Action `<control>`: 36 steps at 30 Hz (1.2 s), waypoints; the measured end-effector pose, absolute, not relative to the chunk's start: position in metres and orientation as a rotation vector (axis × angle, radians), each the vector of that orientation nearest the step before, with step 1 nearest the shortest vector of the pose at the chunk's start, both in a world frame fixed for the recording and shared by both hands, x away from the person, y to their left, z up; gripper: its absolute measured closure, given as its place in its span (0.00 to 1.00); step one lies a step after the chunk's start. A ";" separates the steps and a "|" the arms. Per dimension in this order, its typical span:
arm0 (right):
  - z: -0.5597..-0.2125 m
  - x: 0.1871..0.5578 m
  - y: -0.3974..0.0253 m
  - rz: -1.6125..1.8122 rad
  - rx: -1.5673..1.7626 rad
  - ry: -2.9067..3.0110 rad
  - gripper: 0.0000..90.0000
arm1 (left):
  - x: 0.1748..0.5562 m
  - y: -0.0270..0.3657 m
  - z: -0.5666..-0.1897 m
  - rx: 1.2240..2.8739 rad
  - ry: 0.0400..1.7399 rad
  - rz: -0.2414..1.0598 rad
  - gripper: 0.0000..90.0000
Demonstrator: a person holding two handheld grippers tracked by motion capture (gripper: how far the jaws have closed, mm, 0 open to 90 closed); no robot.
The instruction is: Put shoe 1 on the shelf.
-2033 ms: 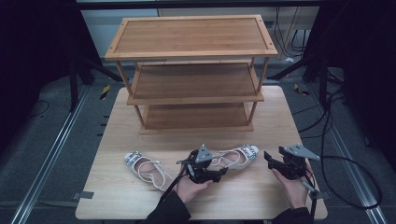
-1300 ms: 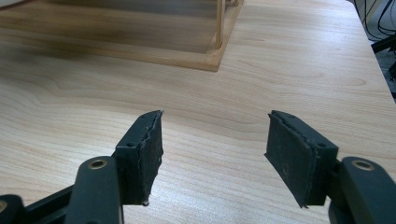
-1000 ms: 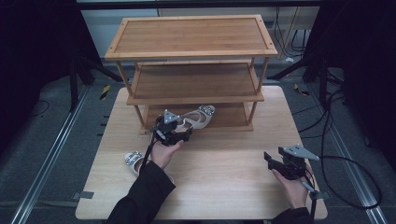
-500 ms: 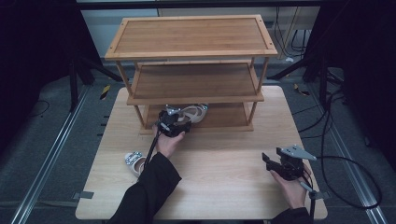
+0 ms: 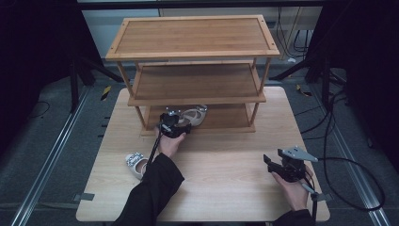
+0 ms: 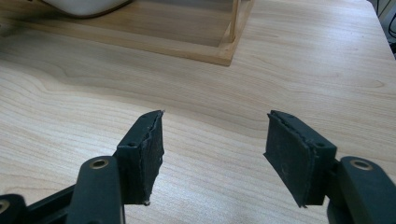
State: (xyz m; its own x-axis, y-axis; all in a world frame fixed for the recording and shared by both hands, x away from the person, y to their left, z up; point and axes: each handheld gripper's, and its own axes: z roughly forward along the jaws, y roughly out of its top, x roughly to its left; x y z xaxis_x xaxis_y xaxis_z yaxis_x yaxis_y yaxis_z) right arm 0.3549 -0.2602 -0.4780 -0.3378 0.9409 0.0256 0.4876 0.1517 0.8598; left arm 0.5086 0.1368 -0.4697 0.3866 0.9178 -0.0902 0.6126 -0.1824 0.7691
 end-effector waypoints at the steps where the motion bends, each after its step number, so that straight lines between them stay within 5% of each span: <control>1: -0.478 0.355 -0.260 1.104 1.356 1.901 0.41 | 0.508 0.139 -0.473 1.904 1.305 0.510 0.41; 21: -0.477 0.354 -0.260 1.111 1.351 1.893 0.37 | 0.488 0.153 -0.458 1.910 1.186 0.546 0.28; 36: -0.477 0.354 -0.258 1.105 1.342 1.899 0.38 | 0.463 0.169 -0.456 2.016 1.137 0.506 0.42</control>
State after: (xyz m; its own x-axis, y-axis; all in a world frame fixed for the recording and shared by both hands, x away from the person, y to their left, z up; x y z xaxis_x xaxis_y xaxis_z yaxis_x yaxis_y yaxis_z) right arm 0.3542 -0.2581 -0.4770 -0.3427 0.9393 0.0161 0.4781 0.1596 0.8637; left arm 0.4634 0.1686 -0.4560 0.5265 0.8499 -0.0232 0.5517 -0.3208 0.7699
